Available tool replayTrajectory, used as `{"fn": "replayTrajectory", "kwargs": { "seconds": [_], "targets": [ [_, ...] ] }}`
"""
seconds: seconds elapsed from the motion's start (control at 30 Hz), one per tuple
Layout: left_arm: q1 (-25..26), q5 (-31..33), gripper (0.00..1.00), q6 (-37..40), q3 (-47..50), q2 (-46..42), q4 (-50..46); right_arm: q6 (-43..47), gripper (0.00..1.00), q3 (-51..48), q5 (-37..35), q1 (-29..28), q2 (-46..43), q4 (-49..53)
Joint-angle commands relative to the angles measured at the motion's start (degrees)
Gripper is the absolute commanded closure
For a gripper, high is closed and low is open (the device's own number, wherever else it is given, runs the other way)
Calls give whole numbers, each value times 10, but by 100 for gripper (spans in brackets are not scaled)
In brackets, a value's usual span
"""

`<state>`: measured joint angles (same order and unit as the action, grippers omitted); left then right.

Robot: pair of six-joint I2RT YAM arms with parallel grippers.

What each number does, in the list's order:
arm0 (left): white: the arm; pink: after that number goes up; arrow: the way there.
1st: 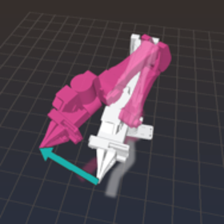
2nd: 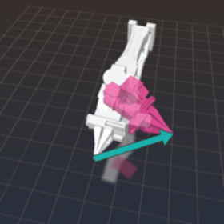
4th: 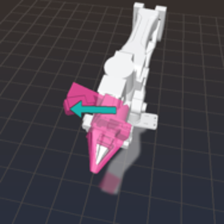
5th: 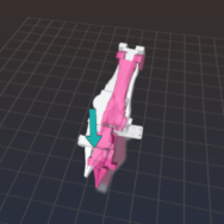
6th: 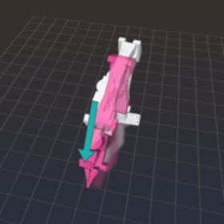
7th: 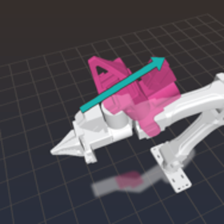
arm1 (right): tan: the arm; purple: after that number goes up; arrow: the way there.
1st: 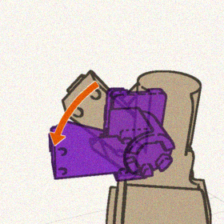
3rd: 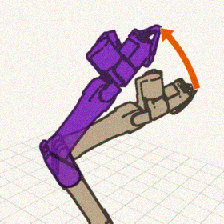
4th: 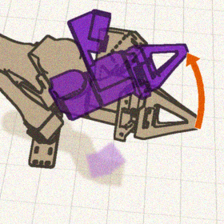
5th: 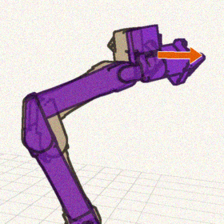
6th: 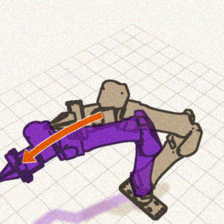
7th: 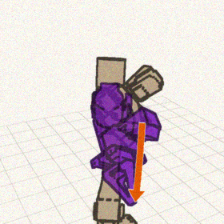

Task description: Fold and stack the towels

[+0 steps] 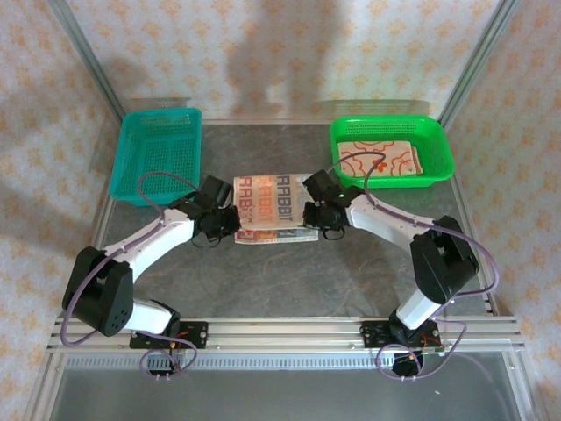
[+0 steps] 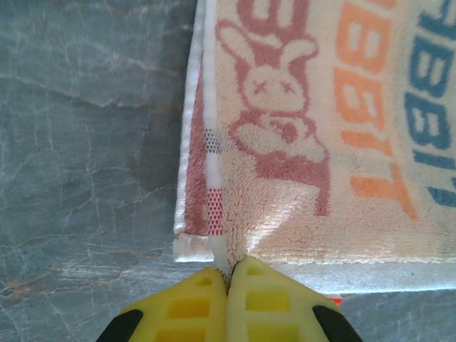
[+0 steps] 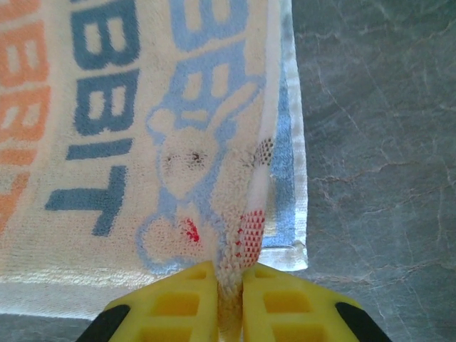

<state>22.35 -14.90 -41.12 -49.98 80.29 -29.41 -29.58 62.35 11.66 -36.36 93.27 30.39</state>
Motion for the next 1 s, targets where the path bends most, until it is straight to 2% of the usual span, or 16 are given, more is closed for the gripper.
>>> {"fn": "replayTrajectory", "kwargs": {
  "seconds": [0.0,0.2,0.27,0.3,0.37,0.43,0.47,0.63,0.7,0.77,0.9,0.97],
  "targets": [
    [5,14,100,-18,26,16,17,-8,87,-25,-26,0,21,1],
    [22,13,100,-28,53,39,43,-11,86,-49,-33,-3,38,-14],
    [26,13,100,-32,61,40,48,-10,76,-53,-34,-3,36,-12],
    [26,12,94,-31,61,39,47,-10,72,-53,-33,-3,34,-11],
    [27,15,69,-28,59,34,35,-9,59,-52,-37,-5,24,-2],
    [27,23,46,-20,50,26,16,-3,56,-47,-49,-4,12,10],
    [27,29,41,-15,40,22,3,1,56,-41,-57,-4,6,20],
    [26,65,41,25,-23,15,-55,20,57,7,-65,-4,5,49],
    [25,73,46,39,-48,26,-63,26,59,26,-65,-4,15,53],
    [24,67,55,47,-69,46,-58,31,66,41,-62,-4,31,50],
    [23,45,78,46,-87,102,-16,34,79,68,-41,-3,77,32],
    [23,30,86,40,-88,131,2,37,81,77,-33,-4,103,24]
  ]
}}
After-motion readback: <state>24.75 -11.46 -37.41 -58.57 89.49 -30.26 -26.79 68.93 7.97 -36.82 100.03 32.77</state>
